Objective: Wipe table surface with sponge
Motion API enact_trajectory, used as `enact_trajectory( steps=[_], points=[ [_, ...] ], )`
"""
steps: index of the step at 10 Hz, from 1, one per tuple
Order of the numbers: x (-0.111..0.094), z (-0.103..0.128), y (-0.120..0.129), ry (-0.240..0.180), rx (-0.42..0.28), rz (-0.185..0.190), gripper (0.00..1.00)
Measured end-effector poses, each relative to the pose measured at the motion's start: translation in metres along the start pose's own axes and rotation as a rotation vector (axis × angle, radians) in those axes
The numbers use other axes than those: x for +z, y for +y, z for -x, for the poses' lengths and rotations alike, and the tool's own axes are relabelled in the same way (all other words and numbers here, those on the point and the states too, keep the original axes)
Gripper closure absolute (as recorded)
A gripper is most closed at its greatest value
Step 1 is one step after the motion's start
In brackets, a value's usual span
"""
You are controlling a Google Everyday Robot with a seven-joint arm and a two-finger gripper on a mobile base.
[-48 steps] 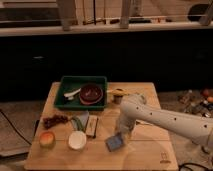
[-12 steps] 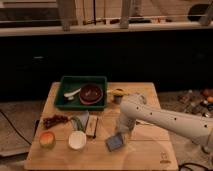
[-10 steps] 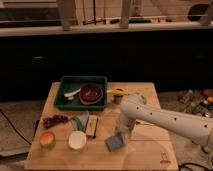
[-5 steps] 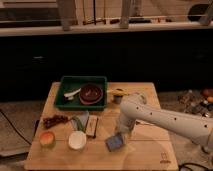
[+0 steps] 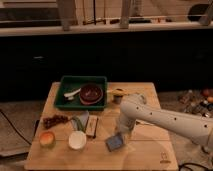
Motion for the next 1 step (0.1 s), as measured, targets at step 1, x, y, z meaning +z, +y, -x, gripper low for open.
enact_trajectory(
  steps=[1],
  points=[
    [0.0000, 0.0000, 0.0000, 0.000, 0.000, 0.000, 1.00]
  ],
)
